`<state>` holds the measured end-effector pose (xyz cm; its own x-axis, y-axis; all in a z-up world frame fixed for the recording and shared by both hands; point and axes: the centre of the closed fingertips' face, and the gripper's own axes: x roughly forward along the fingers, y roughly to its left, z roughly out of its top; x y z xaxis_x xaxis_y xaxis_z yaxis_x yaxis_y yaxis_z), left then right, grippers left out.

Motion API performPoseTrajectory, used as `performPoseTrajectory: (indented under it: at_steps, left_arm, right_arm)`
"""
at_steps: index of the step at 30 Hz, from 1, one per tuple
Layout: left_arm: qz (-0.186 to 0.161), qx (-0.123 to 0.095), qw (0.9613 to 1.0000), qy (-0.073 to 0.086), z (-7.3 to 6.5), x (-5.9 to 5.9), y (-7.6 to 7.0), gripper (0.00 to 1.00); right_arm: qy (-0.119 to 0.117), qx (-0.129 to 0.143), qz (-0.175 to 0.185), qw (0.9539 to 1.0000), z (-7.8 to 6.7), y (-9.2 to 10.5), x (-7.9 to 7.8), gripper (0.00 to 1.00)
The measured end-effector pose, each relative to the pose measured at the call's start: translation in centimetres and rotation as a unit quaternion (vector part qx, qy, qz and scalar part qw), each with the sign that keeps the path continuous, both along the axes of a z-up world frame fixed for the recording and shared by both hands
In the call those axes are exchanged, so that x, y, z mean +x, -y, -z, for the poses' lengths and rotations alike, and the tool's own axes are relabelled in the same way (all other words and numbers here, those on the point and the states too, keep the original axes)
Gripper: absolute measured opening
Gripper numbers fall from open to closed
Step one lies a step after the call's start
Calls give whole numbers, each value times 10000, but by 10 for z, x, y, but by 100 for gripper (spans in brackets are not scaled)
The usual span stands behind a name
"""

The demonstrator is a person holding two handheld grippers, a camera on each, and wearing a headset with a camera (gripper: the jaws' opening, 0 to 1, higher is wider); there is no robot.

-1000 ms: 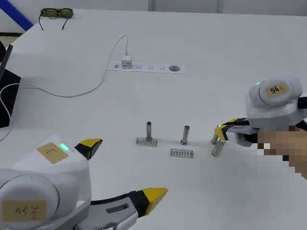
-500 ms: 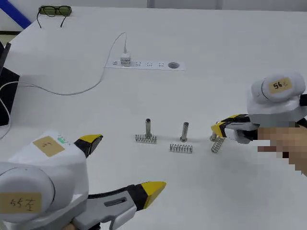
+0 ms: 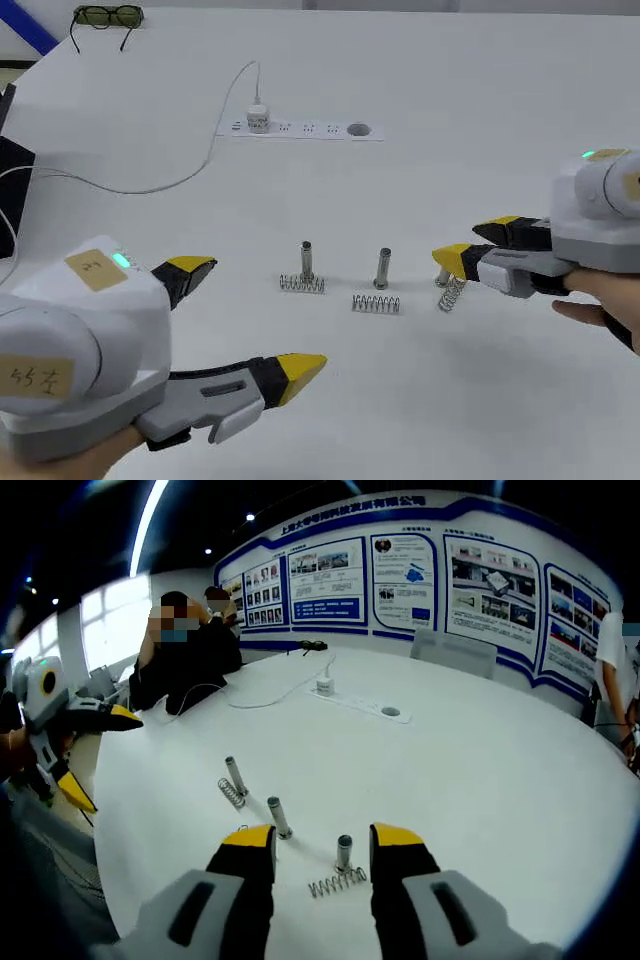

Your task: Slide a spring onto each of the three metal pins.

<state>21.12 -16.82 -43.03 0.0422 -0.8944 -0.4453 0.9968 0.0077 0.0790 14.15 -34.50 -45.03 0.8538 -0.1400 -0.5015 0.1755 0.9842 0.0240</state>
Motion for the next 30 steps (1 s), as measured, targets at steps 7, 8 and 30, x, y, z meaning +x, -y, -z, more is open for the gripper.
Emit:
performPoseTrajectory:
  at_steps: [7, 8, 30]
  left_arm:
    - [103, 73, 9999, -43, 5, 11, 9, 76]
    - [110, 70, 9999, -92, 5, 13, 11, 75]
    - [384, 366, 9986, -22, 51, 55, 50, 55]
  right_arm:
    - [82, 72, -205, 9997, -4, -15, -7, 53]
    - [95, 105, -244, 9996, -3, -18, -8, 54]
    - [252, 249, -489, 9982, 6, -45, -30, 70]
